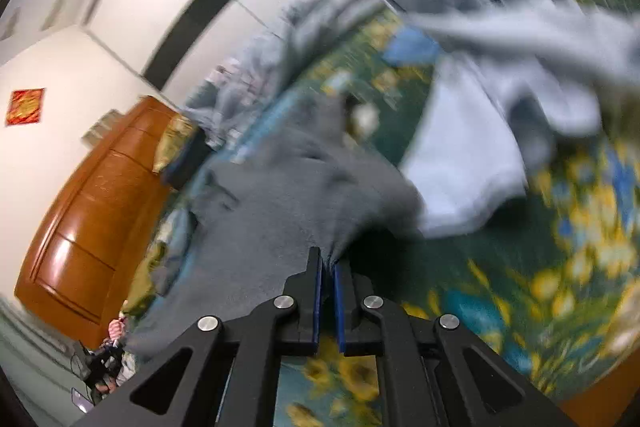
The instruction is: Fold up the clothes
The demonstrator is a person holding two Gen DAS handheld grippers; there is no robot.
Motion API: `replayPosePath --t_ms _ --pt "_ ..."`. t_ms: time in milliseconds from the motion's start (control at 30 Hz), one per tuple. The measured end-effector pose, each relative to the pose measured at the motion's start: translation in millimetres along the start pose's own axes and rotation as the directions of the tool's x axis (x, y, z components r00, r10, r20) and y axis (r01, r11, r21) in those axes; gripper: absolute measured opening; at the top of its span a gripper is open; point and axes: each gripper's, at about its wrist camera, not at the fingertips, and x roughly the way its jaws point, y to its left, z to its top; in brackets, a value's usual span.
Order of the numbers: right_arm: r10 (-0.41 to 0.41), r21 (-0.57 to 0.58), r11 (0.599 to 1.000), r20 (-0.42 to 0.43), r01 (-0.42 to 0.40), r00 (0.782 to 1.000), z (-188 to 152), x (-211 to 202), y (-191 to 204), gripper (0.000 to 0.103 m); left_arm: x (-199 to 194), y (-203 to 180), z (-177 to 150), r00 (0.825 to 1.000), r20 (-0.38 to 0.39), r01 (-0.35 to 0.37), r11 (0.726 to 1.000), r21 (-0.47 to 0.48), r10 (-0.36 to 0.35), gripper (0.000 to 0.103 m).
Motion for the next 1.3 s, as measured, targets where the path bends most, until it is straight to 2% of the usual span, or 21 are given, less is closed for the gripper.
replayPosePath --t_ms 233,400,467,567,600,633,667,700,733,767,833,933,1033,1100,1200,1300 --pt "-0.020 0.037 0.999 -0.024 0.021 1.000 -7 11 -14 0.006 9 21 -19 0.999 -0.039 -0.009 0.999 -0.038 0.007 0.009" --pt "-0.043 0.014 0.999 -0.040 0.043 0.998 -6 14 -12 0.006 7 15 -14 0.999 -0.036 0.009 1.000 -0.006 -0.010 0.009" --pt "-0.053 -0.009 0.999 -0.041 0.052 0.998 -4 13 -8 0.010 4 7 -11 1.000 -0.028 0.010 1.000 0.025 -0.009 0.010" --pt "-0.072 -0.051 0.996 -0.037 0.070 0.997 -2 9 1 0.010 0 -4 -5 1.000 -0.022 -0.002 0.998 0.069 0.004 0.019" --pt "-0.083 -0.063 0.995 -0.030 0.081 0.996 -2 6 3 0.010 -1 -5 -3 1.000 -0.022 -0.012 0.997 0.076 0.013 0.028" --pt "-0.102 -0.075 0.992 -0.018 0.100 0.995 -2 2 4 0.012 -6 -4 -1 0.999 -0.010 -0.032 0.997 0.077 0.033 0.037" --pt "-0.121 -0.086 0.989 -0.006 0.120 0.993 -3 -2 6 0.024 -11 -3 0 0.999 0.004 -0.053 0.996 0.078 0.053 0.040" --pt "-0.145 -0.095 0.985 0.013 0.146 0.989 -3 -8 7 0.031 -16 -1 2 0.997 0.019 -0.071 0.994 0.078 0.070 0.045" --pt "-0.173 -0.100 0.979 0.042 0.176 0.984 -3 -17 7 0.044 -19 -3 5 0.996 0.034 -0.085 0.993 0.082 0.083 0.048" --pt "-0.191 -0.104 0.975 0.070 0.198 0.979 -2 -25 7 0.051 -22 -5 8 0.994 0.048 -0.100 0.991 0.086 0.096 0.048" --pt "-0.222 -0.112 0.965 0.121 0.235 0.968 1 -38 8 0.052 -28 -10 13 0.990 0.078 -0.129 0.987 0.094 0.122 0.050" --pt "-0.219 -0.129 0.962 0.162 0.240 0.962 15 -39 21 0.052 5 -59 21 0.999 0.032 0.001 0.978 0.207 -0.008 0.054" --pt "-0.135 -0.152 0.975 0.161 0.160 0.978 26 -20 46 0.052 64 -109 25 0.992 -0.088 0.108 0.947 0.303 -0.085 0.054" --pt "-0.088 -0.187 0.976 0.134 0.112 0.987 27 -4 64 0.052 102 -126 30 0.988 -0.143 0.103 0.941 0.322 -0.059 0.054" --pt "-0.063 -0.257 0.963 0.095 0.085 0.993 24 19 89 0.052 155 -147 36 0.974 -0.224 0.098 0.934 0.342 -0.020 0.054" --pt "-0.066 -0.317 0.945 0.054 0.080 0.996 21 41 105 0.052 175 -157 35 0.966 -0.251 0.146 0.922 0.360 -0.055 0.053"
